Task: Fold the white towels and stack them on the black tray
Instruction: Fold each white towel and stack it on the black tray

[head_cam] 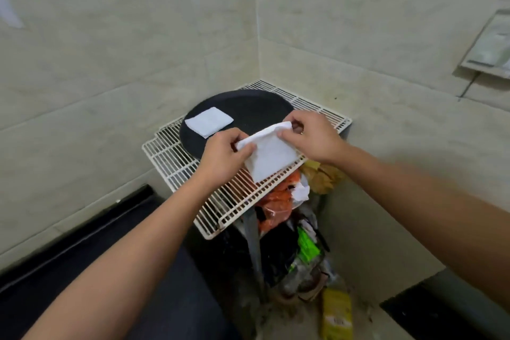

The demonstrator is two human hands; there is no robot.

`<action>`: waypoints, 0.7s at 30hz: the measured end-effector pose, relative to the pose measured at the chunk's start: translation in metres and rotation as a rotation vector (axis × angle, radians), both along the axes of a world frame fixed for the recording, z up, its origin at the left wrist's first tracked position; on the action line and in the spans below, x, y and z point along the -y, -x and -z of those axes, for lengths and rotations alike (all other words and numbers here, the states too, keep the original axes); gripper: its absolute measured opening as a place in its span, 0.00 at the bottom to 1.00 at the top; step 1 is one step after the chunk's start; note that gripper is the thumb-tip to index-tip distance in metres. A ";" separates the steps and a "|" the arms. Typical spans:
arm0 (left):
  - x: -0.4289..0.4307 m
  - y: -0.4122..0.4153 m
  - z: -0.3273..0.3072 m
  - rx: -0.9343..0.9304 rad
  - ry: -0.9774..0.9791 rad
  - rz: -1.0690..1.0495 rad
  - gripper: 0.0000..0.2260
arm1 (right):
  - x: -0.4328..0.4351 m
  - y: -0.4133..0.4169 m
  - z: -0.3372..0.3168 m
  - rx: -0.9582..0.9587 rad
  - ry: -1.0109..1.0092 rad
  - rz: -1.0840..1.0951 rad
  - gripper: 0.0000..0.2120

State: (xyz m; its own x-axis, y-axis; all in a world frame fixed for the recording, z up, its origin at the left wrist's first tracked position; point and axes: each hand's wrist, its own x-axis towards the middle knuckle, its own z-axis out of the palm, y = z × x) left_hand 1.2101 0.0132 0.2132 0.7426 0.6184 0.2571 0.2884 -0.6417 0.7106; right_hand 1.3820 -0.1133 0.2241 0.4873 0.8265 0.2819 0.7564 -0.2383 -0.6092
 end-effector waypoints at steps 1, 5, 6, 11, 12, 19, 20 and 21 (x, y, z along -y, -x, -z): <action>-0.007 -0.003 0.001 0.008 0.059 -0.053 0.04 | -0.016 -0.008 -0.001 -0.067 0.004 -0.027 0.07; -0.039 -0.007 0.008 0.039 0.270 -0.205 0.04 | -0.071 -0.026 0.006 -0.199 0.032 -0.116 0.06; -0.049 -0.009 0.009 0.058 0.326 -0.251 0.04 | -0.087 -0.029 0.009 -0.233 0.042 -0.146 0.06; -0.093 -0.018 0.021 0.078 0.498 -0.411 0.05 | -0.145 -0.032 0.028 -0.328 0.103 -0.162 0.06; -0.104 -0.021 0.026 0.065 0.520 -0.434 0.05 | -0.157 -0.033 0.033 -0.330 0.126 -0.153 0.06; -0.150 -0.046 0.055 -0.228 0.351 -0.446 0.03 | -0.211 -0.047 0.066 -0.186 0.355 -0.058 0.11; -0.152 -0.048 0.057 -0.290 0.267 -0.437 0.03 | -0.213 -0.049 0.069 -0.153 0.380 -0.057 0.12; -0.154 -0.049 0.060 -0.343 0.187 -0.437 0.04 | -0.216 -0.050 0.071 -0.113 0.403 -0.057 0.12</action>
